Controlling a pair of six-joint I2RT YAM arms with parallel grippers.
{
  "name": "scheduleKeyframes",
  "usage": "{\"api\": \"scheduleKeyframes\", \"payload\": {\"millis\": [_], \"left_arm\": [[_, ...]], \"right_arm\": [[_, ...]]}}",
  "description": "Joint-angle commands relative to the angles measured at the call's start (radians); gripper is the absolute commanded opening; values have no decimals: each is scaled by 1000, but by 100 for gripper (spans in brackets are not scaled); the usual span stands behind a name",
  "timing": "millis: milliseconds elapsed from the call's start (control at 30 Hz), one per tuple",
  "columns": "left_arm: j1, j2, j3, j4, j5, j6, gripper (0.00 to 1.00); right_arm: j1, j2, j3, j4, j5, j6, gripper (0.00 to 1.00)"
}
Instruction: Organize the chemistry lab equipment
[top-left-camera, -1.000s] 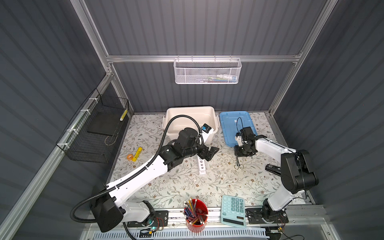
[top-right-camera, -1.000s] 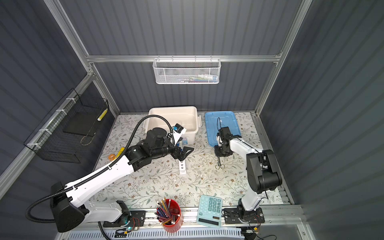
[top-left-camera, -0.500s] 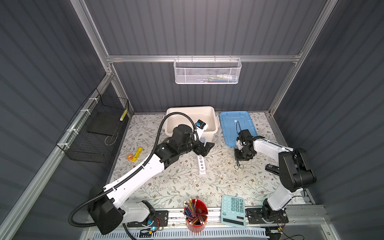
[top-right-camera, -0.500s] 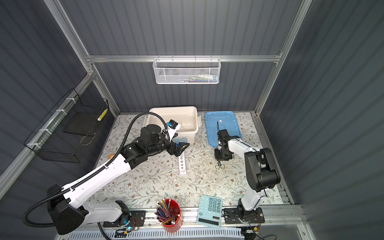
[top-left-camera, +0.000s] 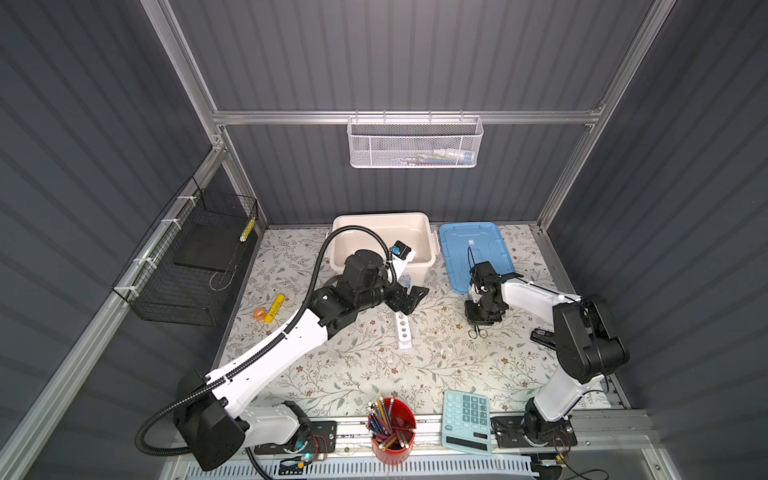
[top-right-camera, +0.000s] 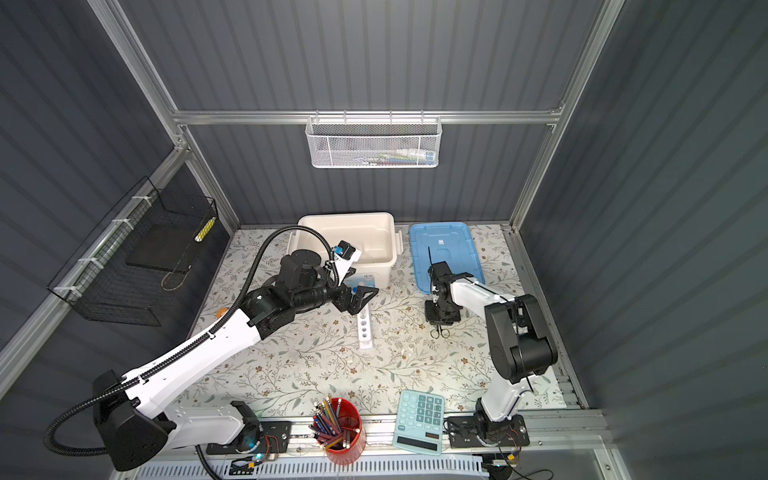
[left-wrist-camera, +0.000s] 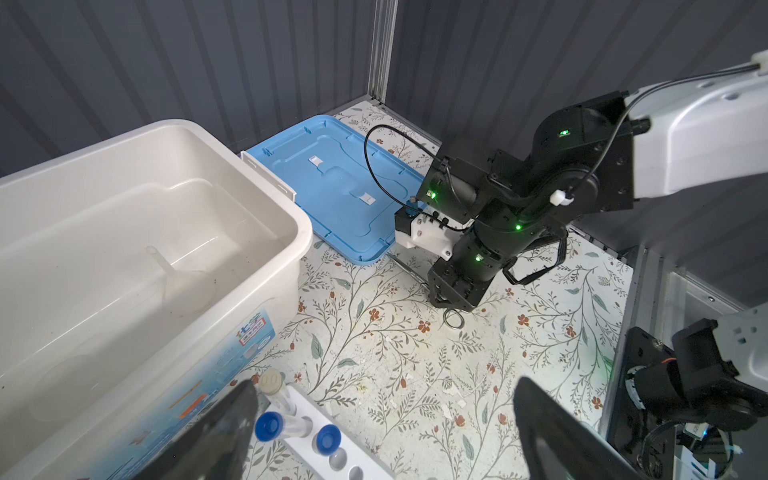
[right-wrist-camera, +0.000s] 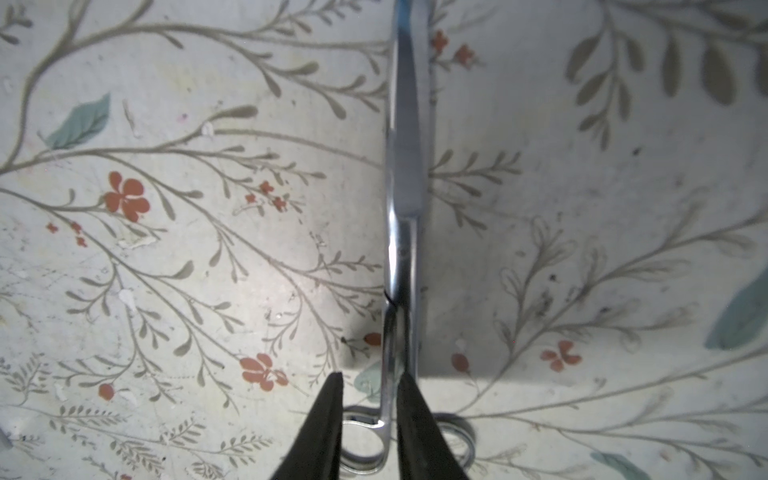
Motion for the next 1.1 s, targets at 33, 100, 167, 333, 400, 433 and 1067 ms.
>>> {"api": "scheduleKeyframes", "payload": {"millis": [33, 100, 167, 333, 400, 433, 1067], "left_arm": [[1, -22, -21, -18, 23, 8, 96], [0, -18, -22, -22, 24, 10, 96], [-11, -6, -18, -39, 24, 19, 96], [-55, 21, -15, -45, 13, 19, 95], [-69, 31, -13, -42, 8, 18, 95], [-75, 35, -12, -42, 6, 15, 95], [-100, 66, 13, -49, -15, -6, 94]], "right_arm": [[10, -39, -41, -11, 4, 93, 27], [12, -67, -56, -6, 38, 118, 28], [10, -87, -59, -14, 75, 129, 29], [6, -104, -44, -26, 112, 125, 33], [1, -94, -49, -19, 113, 126, 33], [-4, -85, -54, -18, 104, 127, 33], [58, -196, -246, 255, -157, 404, 31]]}}
